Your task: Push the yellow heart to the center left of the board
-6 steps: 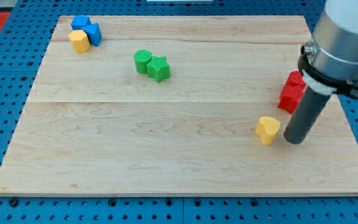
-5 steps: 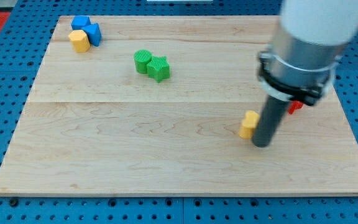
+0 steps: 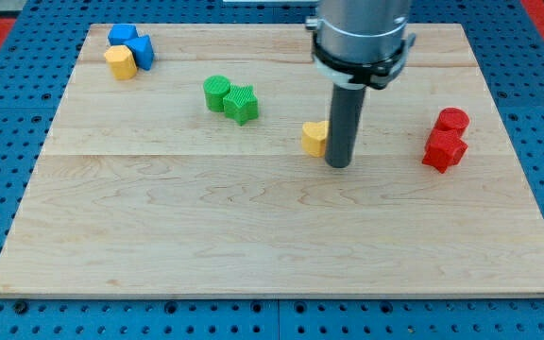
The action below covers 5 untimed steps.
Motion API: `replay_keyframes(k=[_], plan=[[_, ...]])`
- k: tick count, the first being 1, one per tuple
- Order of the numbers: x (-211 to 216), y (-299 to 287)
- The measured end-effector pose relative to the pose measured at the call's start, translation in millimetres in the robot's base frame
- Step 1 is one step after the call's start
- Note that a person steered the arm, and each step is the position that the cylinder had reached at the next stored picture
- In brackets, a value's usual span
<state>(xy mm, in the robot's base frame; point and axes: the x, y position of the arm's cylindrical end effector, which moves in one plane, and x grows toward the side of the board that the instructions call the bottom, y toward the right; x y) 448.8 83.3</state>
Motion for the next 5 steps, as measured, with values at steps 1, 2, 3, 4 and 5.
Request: replay_keyframes(k=[1,2,3,4,5], plan=[[-30.2,0.2],[-32.6,-52.7],[-47.3,-105.5],[-56.9,-155.4],[-56.9,-207.3]])
